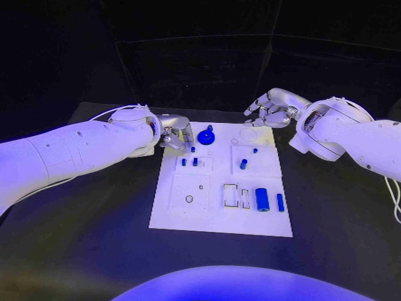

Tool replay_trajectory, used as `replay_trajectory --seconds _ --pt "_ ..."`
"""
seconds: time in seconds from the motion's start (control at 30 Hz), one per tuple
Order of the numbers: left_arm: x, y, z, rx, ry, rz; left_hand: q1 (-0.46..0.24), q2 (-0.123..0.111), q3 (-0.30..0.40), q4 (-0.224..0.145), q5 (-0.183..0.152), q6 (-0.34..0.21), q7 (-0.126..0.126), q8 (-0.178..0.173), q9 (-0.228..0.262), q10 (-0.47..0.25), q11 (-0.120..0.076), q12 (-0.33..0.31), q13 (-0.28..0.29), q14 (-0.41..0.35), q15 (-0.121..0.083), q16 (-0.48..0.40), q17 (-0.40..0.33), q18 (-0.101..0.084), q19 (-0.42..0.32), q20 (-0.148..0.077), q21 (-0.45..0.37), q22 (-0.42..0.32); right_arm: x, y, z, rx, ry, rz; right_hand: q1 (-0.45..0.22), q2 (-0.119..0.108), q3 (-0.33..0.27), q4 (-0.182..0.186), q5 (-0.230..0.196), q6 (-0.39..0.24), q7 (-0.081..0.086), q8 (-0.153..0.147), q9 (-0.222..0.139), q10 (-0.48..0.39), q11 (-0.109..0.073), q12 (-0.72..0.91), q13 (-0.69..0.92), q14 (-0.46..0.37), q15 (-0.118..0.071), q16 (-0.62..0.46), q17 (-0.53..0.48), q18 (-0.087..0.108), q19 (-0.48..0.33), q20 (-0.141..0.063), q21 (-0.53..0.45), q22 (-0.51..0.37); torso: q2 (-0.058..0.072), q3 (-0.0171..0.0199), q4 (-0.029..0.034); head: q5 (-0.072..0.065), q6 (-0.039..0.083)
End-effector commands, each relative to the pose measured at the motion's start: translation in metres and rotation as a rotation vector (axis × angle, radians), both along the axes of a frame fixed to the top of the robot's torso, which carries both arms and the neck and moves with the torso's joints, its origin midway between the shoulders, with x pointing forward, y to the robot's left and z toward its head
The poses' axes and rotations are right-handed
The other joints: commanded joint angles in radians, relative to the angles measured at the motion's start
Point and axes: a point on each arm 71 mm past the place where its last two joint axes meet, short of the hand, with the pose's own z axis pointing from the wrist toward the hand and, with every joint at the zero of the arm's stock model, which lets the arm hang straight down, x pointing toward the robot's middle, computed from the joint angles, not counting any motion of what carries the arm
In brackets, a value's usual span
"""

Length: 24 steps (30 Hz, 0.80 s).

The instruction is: Assemble the parts on the task board

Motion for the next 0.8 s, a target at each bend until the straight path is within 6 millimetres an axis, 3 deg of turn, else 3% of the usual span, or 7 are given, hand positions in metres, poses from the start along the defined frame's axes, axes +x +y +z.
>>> replay_trajectory --seconds 0.03,0.17,0.37,0.43,0.5,0.63,0.8 --pt "0.000 0.008 0.004 -0.039 -0.027 0.021 0.004 -0.010 0.001 -0.003 -0.001 -0.017 0.000 -0.013 -0.001 -0.020 0.000 -0.011 -0.001 0.000 0.009 0.007 -0.001 -0.003 -0.003 0.008 -0.010 -0.008 0.001 -0.004 -0.001 -0.054 -0.006 0.004 0.042 -0.001 0.020 -0.006 -0.010 0.009 -0.004 0.011 0.001 -0.064 -0.002 -0.152 -0.124 -0.019 -0.009 -0.088 -0.092 0.019 -0.015 0.001 -0.017 -0.022 0.000 -0.0010 0.0006 -0.003 0.001" --pt "-0.001 0.018 0.010 -0.125 -0.055 0.040 0.005 -0.007 0.001 -0.003 -0.001 -0.013 0.002 -0.012 0.001 -0.024 0.001 -0.013 -0.001 0.001 0.010 0.009 0.000 -0.001 -0.005 0.009 -0.016 -0.014 0.001 -0.008 -0.002 -0.120 -0.024 0.012 0.100 -0.008 0.064 -0.013 -0.070 0.051 -0.001 0.012 0.000 -0.068 0.005 -0.347 -0.307 -0.022 -0.007 -0.181 -0.184 0.022 -0.016 0.001 -0.029 -0.037 0.000 -0.0014 0.0001 -0.006 0.002" --pt "-0.004 0.033 0.022 -0.398 -0.062 0.104 -0.003 0.003 -0.002 0.008 -0.001 0.018 0.010 0.000 0.006 -0.016 0.005 -0.007 0.002 -0.001 0.013 0.011 -0.001 0.006 -0.016 0.012 -0.046 -0.048 0.000 -0.014 -0.005 -0.242 -0.070 0.033 0.130 -0.028 0.118 -0.018 -0.096 0.098 -0.013 0.005 -0.001 -0.049 0.004 -0.463 -0.436 -0.010 -0.008 -0.195 -0.195 0.020 -0.008 0.000 -0.027 -0.032 0.000 -0.0015 0.0013 -0.021 0.009" --pt "-0.006 0.036 0.028 -0.552 -0.044 0.128 -0.006 0.014 0.000 0.017 -0.001 0.036 0.016 0.007 0.008 -0.007 0.007 -0.001 0.002 -0.031 0.016 -0.033 -0.085 0.025 -0.059 0.015 -0.147 -0.157 -0.001 -0.016 -0.008 -0.292 -0.091 0.044 0.130 -0.041 0.144 -0.014 -0.110 0.108 -0.010 -0.008 -0.004 -0.037 0.006 -0.503 -0.491 -0.006 -0.004 -0.200 -0.198 0.020 -0.008 0.001 -0.029 -0.033 -0.001 -0.0019 0.0008 -0.030 0.014" --pt "-0.008 0.038 0.034 -0.737 -0.013 0.145 -0.006 0.024 0.006 0.024 0.003 0.042 0.020 0.008 0.005 0.005 0.009 0.010 0.002 -0.093 0.016 -0.120 -0.232 0.041 -0.118 0.020 -0.249 -0.252 -0.003 -0.017 -0.012 -0.340 -0.111 0.055 0.131 -0.052 0.162 -0.014 -0.118 0.117 -0.015 -0.014 -0.003 -0.036 0.007 -0.526 -0.522 -0.004 -0.002 -0.201 -0.199 0.020 -0.008 0.000 -0.029 -0.032 -0.001 -0.0014 0.0005 -0.041 0.018" --pt "-0.013 0.038 0.043 -1.005 0.043 0.171 -0.013 0.031 0.007 0.034 0.001 0.043 0.021 0.007 0.004 0.011 0.010 0.021 0.002 -0.180 0.019 -0.236 -0.421 0.044 -0.160 0.021 -0.290 -0.274 -0.008 -0.017 -0.021 -0.404 -0.140 0.071 0.130 -0.067 0.188 -0.013 -0.147 0.104 -0.016 -0.035 -0.005 -0.048 0.012 -0.556 -0.561 0.003 0.003 -0.189 -0.186 0.019 -0.004 0.002 -0.026 -0.027 0.000 -0.0024 0.0017 -0.060 0.022" --pt "-0.018 0.038 0.046 -1.168 0.093 0.189 -0.024 0.053 0.010 0.052 0.002 0.047 0.022 0.010 0.004 0.021 0.009 0.034 0.003 -0.209 0.020 -0.270 -0.465 0.044 -0.178 0.023 -0.315 -0.289 -0.013 -0.016 -0.031 -0.469 -0.160 0.090 0.119 -0.088 0.218 -0.009 -0.157 0.105 -0.010 -0.050 -0.003 -0.058 0.022 -0.582 -0.607 0.003 0.011 -0.195 -0.193 0.021 -0.009 0.007 -0.032 -0.035 -0.001 -0.0010 0.0006 -0.063 0.026"
